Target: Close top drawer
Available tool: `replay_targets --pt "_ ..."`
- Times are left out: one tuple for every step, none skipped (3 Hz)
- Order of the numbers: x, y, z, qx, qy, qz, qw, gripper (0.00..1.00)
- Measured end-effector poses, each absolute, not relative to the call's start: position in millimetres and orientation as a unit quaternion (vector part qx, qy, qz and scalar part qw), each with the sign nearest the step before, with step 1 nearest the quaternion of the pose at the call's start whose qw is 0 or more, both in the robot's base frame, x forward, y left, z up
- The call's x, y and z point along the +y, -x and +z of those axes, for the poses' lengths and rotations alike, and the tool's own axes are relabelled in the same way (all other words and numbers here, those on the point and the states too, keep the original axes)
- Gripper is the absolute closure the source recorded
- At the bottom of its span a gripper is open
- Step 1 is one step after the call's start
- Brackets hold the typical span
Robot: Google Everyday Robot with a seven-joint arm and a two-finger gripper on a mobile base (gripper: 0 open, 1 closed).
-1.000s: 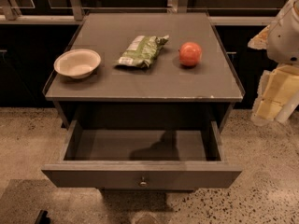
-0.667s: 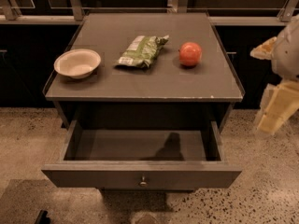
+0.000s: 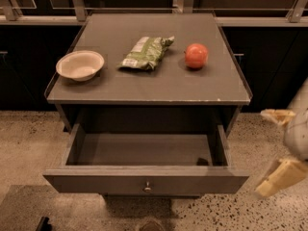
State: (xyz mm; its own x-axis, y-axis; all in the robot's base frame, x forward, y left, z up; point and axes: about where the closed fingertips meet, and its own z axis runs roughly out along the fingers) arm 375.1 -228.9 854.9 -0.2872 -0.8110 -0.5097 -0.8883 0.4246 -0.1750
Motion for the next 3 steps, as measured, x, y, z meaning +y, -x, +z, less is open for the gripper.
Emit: replay_targets --pt "-229.3 -369.3 779.3 0.818 0.485 0.132 0.280 0.00" --pt "-229.2 -369.7 768.9 0.821 0.478 0.140 0.279 0.19" --pt "-229.2 -369.7 768.9 0.821 0.478 0.140 0.279 0.43"
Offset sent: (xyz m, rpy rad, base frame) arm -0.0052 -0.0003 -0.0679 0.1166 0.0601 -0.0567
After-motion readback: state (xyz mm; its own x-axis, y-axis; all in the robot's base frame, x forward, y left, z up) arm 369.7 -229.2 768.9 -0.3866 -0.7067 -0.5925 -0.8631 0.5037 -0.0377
